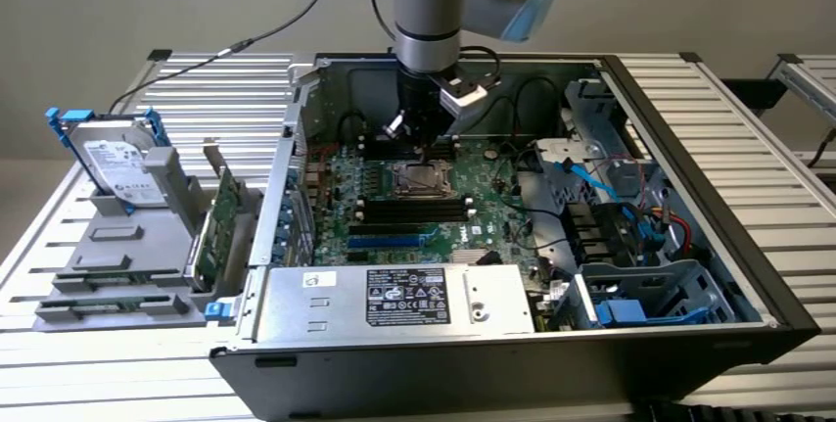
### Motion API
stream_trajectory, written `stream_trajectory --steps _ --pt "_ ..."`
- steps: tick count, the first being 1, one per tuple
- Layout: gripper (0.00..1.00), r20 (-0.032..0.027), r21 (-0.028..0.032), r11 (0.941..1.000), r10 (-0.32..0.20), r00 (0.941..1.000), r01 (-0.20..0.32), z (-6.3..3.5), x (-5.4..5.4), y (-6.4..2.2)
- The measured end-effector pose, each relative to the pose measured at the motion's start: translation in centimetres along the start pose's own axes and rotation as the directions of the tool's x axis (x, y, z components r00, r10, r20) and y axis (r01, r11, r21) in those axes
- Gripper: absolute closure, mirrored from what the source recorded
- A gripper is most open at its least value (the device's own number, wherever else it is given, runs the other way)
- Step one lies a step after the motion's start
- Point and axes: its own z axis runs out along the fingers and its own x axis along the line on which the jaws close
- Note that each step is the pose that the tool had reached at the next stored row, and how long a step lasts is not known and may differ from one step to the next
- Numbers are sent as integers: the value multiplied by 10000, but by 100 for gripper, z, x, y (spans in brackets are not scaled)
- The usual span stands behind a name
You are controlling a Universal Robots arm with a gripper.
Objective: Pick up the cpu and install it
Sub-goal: 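Install the first cpu locking lever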
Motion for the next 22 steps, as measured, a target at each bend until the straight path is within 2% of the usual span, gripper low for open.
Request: stream_trajectory --steps 18,20,22 --pt "89 -15 7 10000 0 10000 0 3 62 37" --pt "89 -46 55 10000 1 10000 -1 3 65 40" --pt "89 -148 196 9998 6 9999 -3 6 68 39"
